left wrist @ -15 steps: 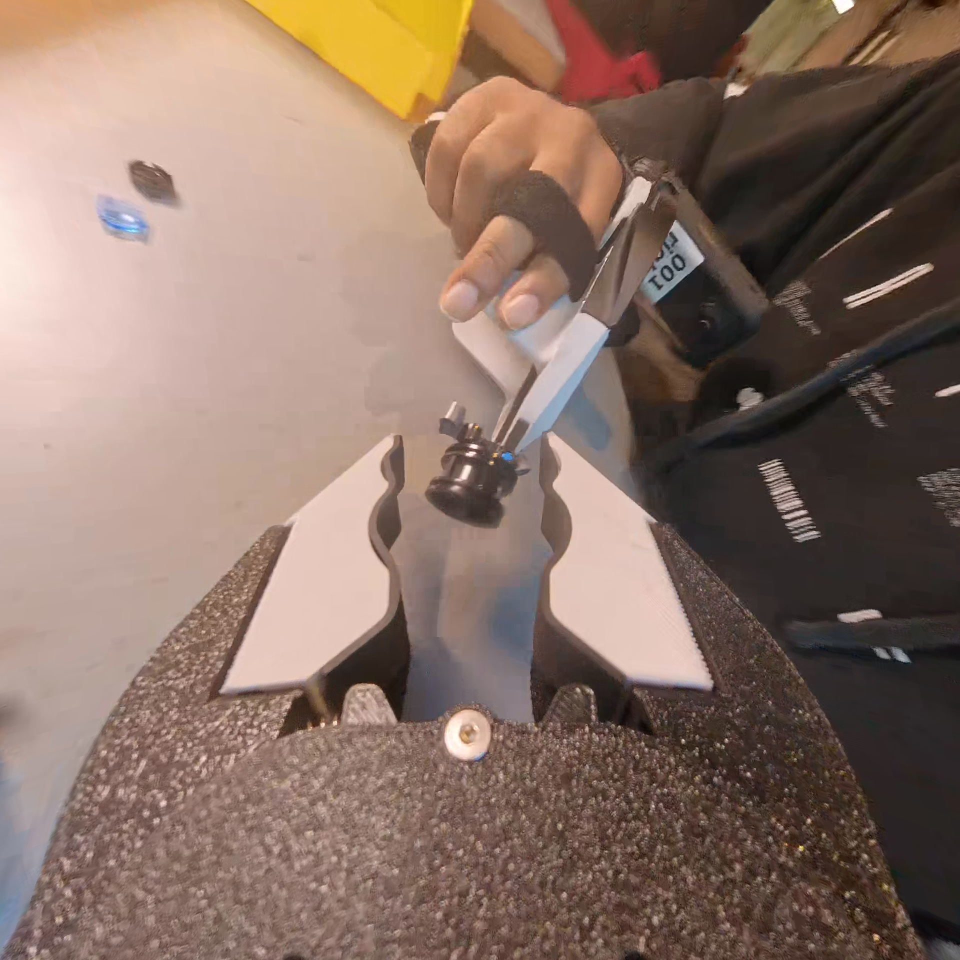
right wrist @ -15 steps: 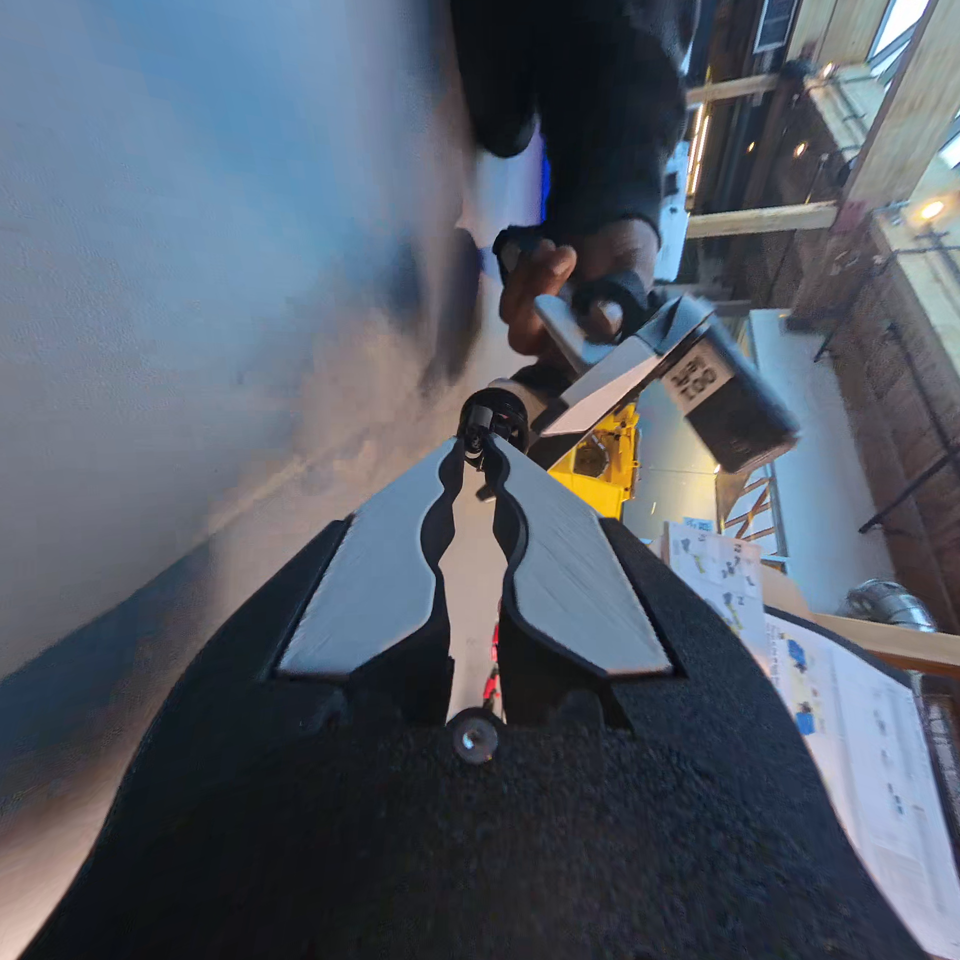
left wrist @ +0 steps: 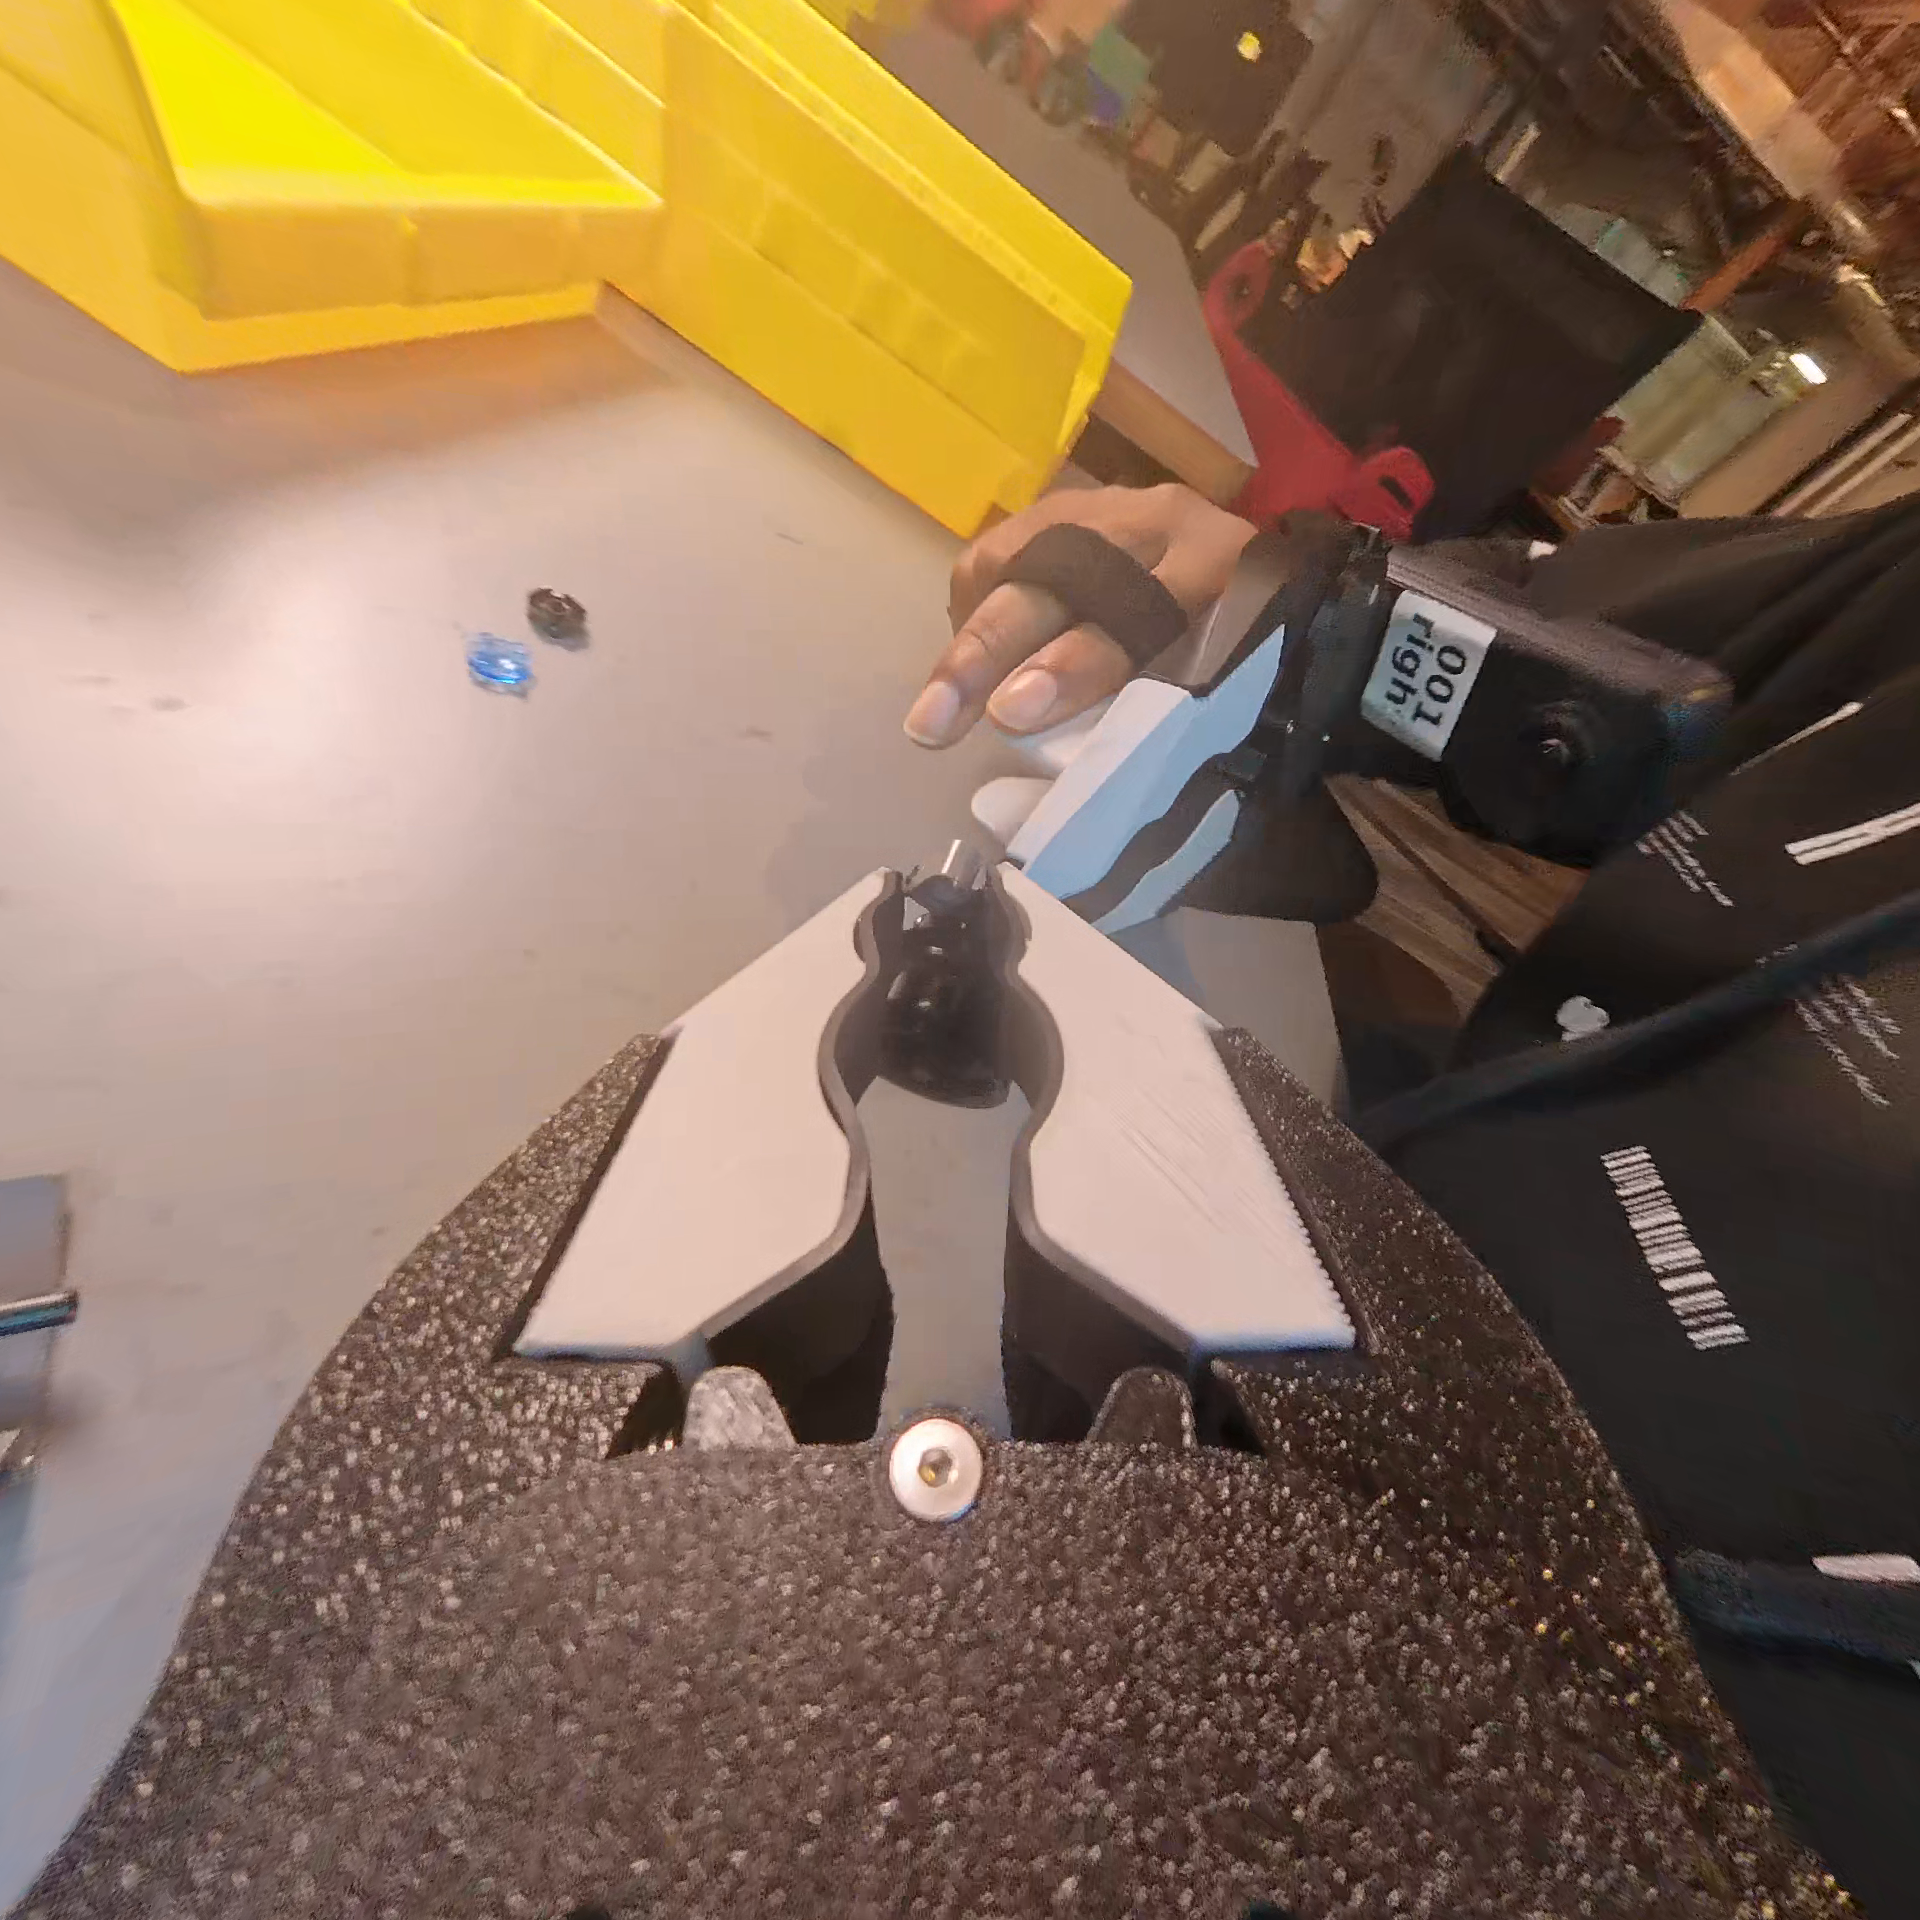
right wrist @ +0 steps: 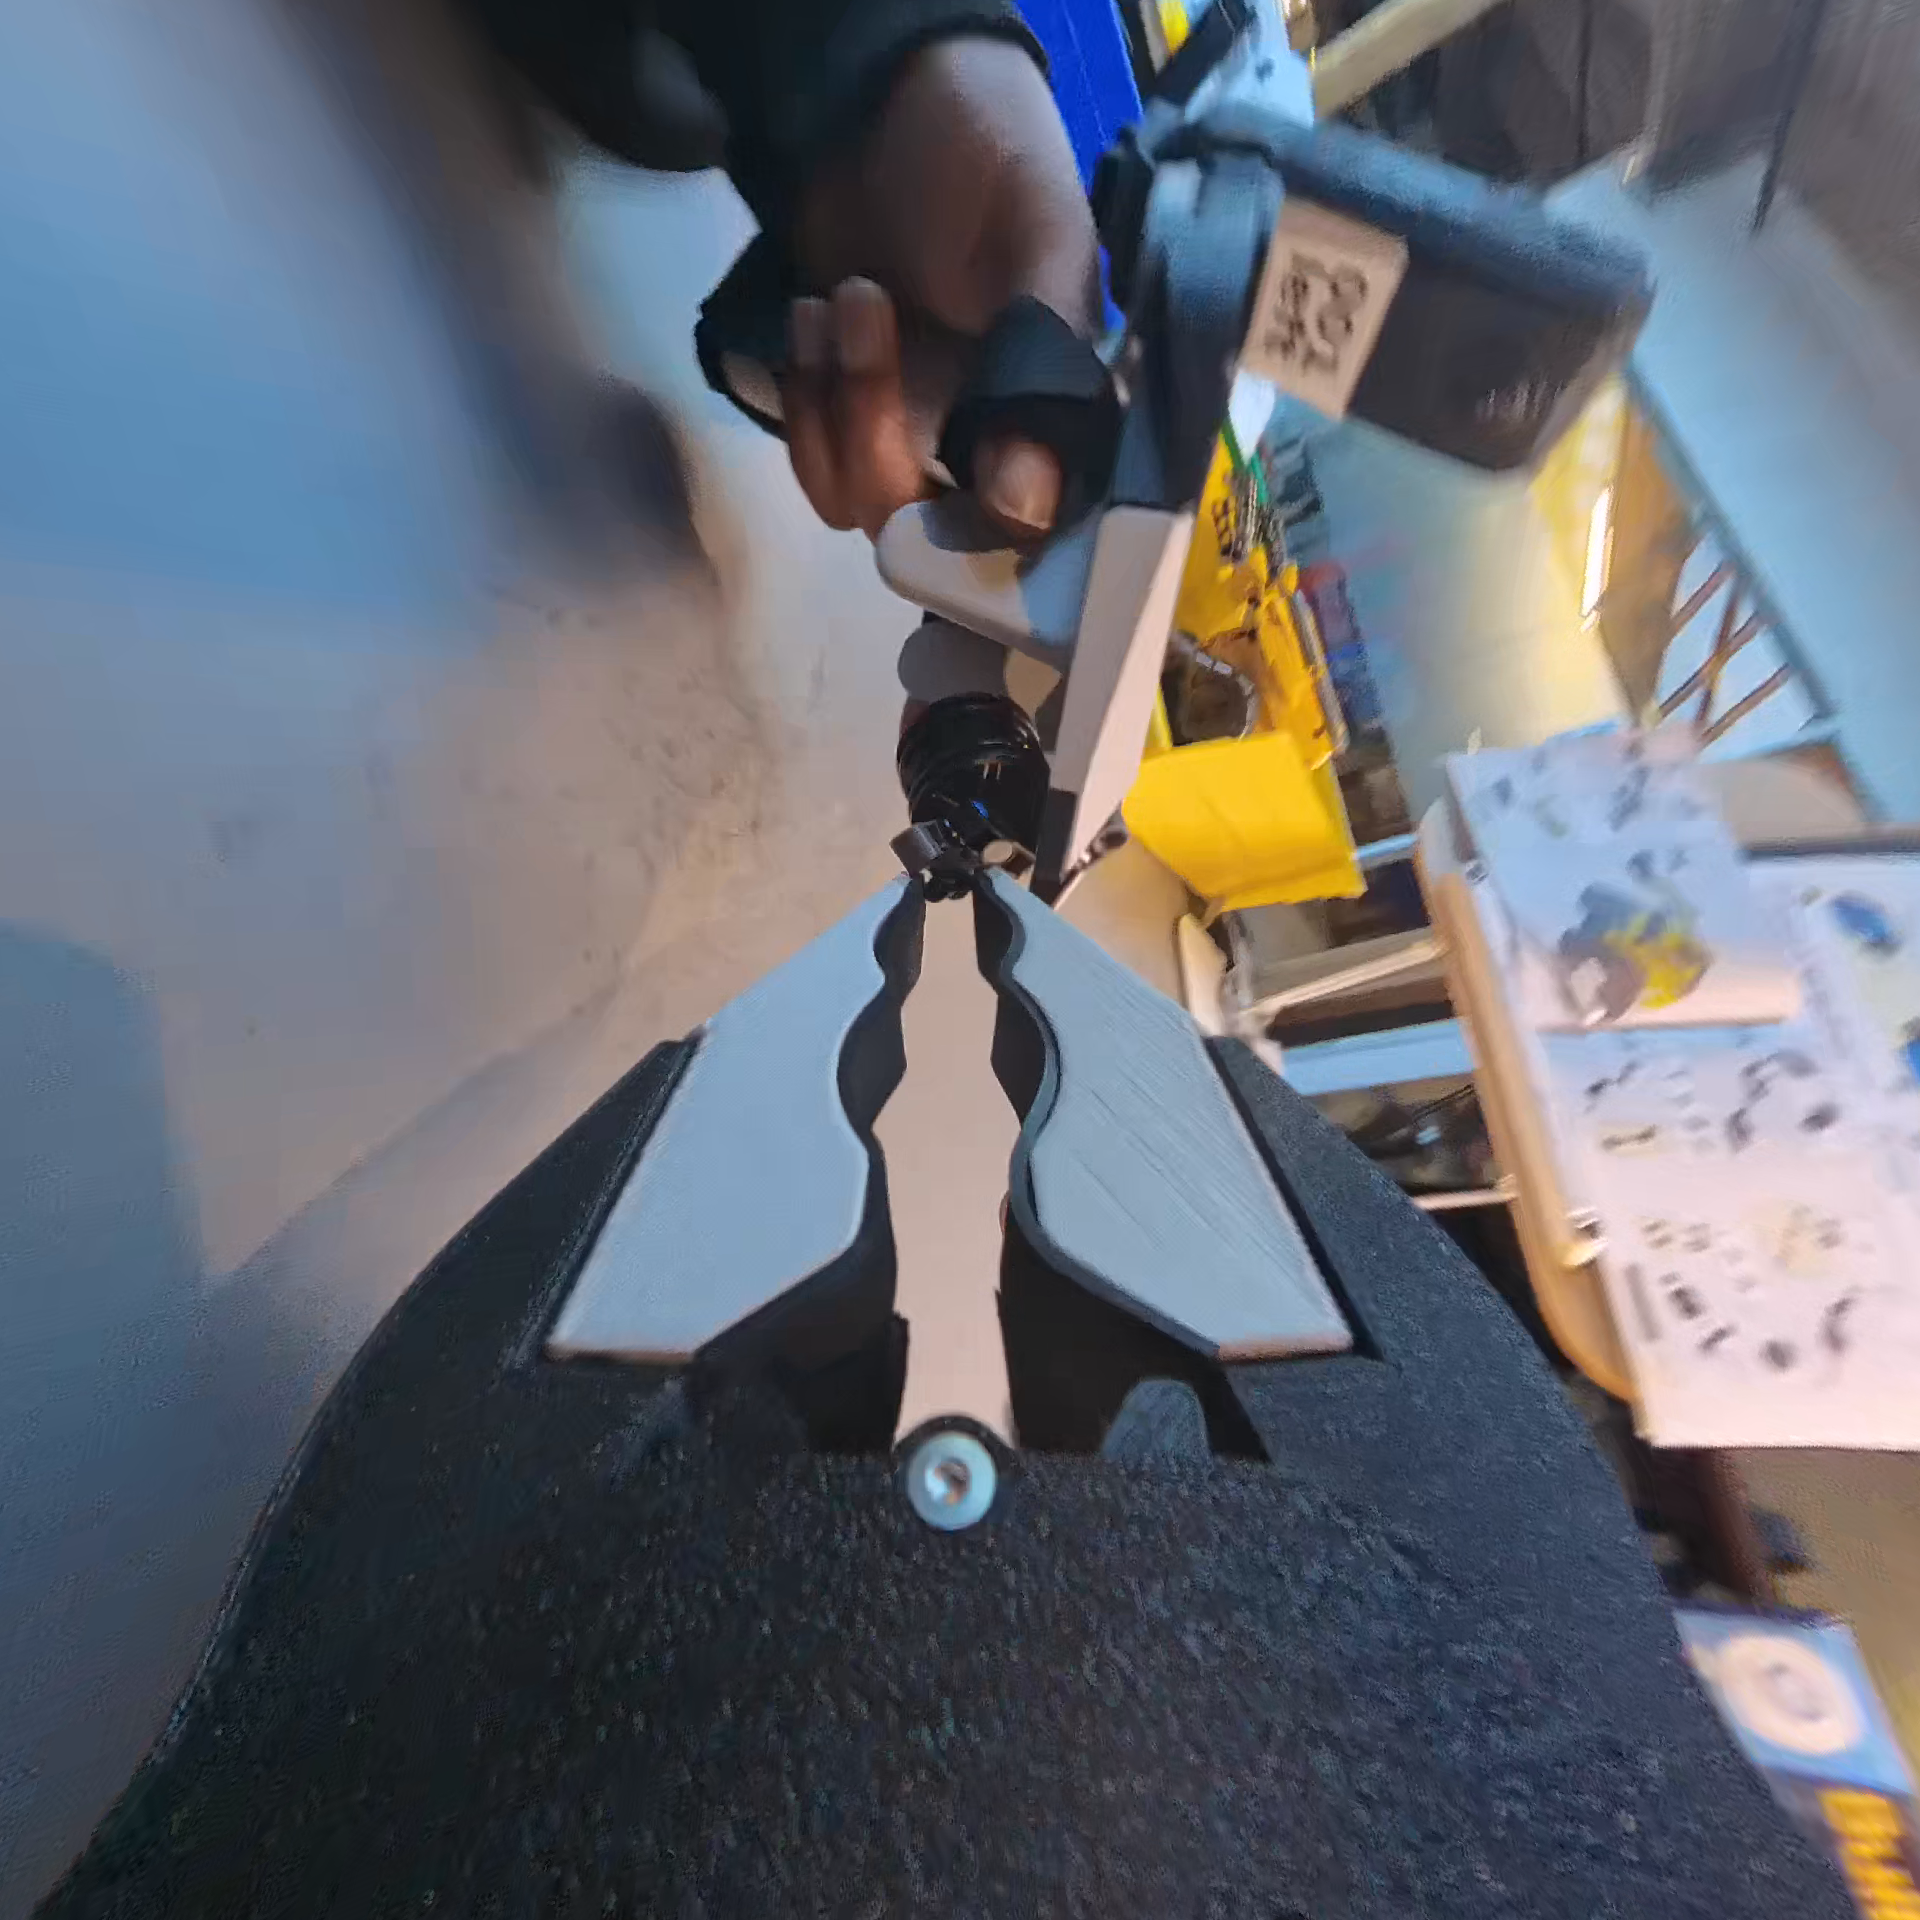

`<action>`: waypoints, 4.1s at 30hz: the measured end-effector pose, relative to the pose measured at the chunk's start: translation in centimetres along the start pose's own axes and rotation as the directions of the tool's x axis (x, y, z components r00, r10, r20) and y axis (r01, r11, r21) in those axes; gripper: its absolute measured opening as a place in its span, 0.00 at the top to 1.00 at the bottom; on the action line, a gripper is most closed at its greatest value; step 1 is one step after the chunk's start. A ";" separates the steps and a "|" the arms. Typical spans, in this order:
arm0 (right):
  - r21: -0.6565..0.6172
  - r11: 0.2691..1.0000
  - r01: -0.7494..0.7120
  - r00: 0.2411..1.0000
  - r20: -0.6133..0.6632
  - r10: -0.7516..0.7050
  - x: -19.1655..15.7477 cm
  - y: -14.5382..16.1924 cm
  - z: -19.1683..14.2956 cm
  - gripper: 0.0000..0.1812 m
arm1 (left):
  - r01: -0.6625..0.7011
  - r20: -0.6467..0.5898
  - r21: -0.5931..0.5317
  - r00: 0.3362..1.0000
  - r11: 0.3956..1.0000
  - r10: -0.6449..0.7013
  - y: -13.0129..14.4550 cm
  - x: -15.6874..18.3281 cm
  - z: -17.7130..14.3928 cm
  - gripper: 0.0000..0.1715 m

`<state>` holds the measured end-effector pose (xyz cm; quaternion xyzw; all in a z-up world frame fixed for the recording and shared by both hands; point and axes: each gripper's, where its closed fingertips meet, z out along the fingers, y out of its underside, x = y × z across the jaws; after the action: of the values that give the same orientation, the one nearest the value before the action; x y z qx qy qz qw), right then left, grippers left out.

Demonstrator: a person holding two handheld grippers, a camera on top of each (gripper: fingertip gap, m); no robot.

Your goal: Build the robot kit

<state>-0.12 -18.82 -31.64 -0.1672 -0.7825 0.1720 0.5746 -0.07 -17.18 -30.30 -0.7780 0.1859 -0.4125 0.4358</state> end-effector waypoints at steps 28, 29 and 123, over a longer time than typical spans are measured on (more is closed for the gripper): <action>-0.149 0.880 -0.452 0.841 -0.399 0.364 7.6 2.0 3.3 0.78 | 0.407 -0.016 0.541 0.880 0.736 -0.475 -6.8 -4.0 -3.3 0.92; -0.145 0.883 -0.447 0.843 -0.397 0.361 7.6 2.0 3.3 0.78 | 0.405 -0.015 0.540 0.881 0.738 -0.473 -6.8 -4.0 -3.3 0.92; -0.555 0.582 -0.594 0.200 0.599 0.775 -1.0 5.4 4.2 0.75 | -0.745 0.137 -0.645 0.105 0.169 0.985 4.0 -6.3 -1.3 0.82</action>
<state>-3.52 -14.82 -36.12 -0.4579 -0.8015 0.3845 -0.0035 -4.52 -15.96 -36.30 -0.6495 0.5718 0.2287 0.4460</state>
